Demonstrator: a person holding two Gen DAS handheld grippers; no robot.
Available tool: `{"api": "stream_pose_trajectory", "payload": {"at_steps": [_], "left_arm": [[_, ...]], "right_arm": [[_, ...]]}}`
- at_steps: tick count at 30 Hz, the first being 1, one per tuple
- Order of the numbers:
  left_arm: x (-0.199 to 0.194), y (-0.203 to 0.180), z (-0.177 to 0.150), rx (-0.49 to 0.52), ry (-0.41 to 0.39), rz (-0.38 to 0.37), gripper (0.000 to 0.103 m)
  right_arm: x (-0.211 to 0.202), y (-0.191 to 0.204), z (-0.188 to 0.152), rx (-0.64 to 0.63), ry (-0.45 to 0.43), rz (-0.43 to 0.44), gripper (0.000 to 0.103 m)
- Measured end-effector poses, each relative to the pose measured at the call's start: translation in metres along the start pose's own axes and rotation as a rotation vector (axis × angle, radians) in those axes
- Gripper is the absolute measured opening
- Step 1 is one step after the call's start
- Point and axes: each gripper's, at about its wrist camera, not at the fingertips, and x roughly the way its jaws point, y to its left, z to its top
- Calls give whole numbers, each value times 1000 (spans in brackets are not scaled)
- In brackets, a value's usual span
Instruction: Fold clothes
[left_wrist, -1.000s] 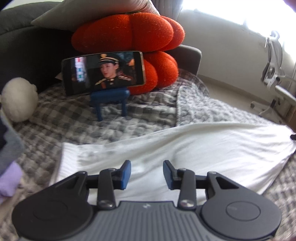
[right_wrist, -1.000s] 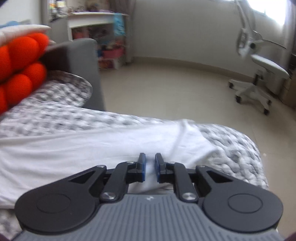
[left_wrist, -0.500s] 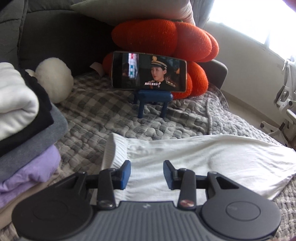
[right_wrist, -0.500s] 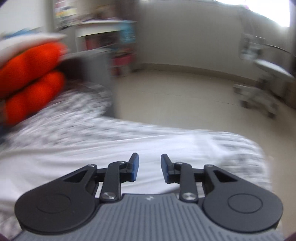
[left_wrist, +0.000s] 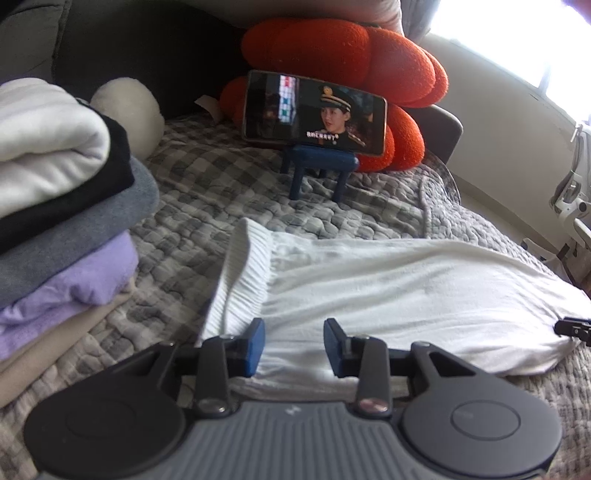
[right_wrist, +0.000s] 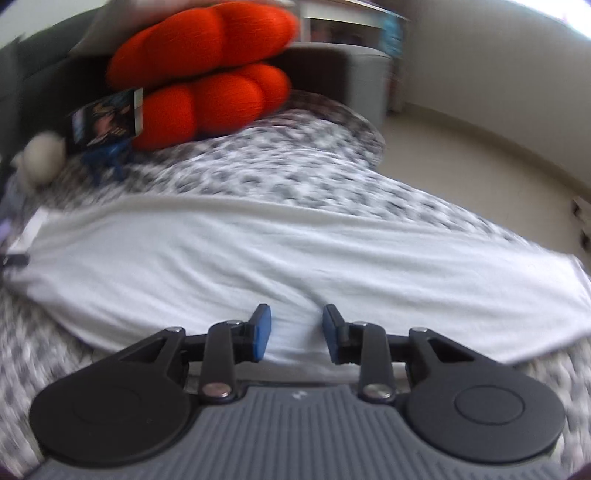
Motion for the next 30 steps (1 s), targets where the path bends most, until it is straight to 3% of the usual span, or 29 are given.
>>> {"api": "stream_pose_trajectory", "payload": {"at_steps": [5,9,12,14,18,30], "left_arm": [[-18,-13,-5,32,-22,-32,39],[-22,-23,-13,39,-14,-69,39],[-20,-35,-19,64,-5,-102,39],[-19,-44,-22,84,-2,-113,39],[-18,-64,-23,134,-12,-137,39],[12,-82,-3,231,-5,-91,40]], "right_arm": [[-33,11,-19,14,-12,77,37],[-46,21,-38,-21,34,150,39],[-42,32,-48,-61,74,169,40],[-40,43,-49,-101,70,165,46],[-33,60,-41,-160,66,218,45],[-13,77,-29,-194,31,266,53]]}}
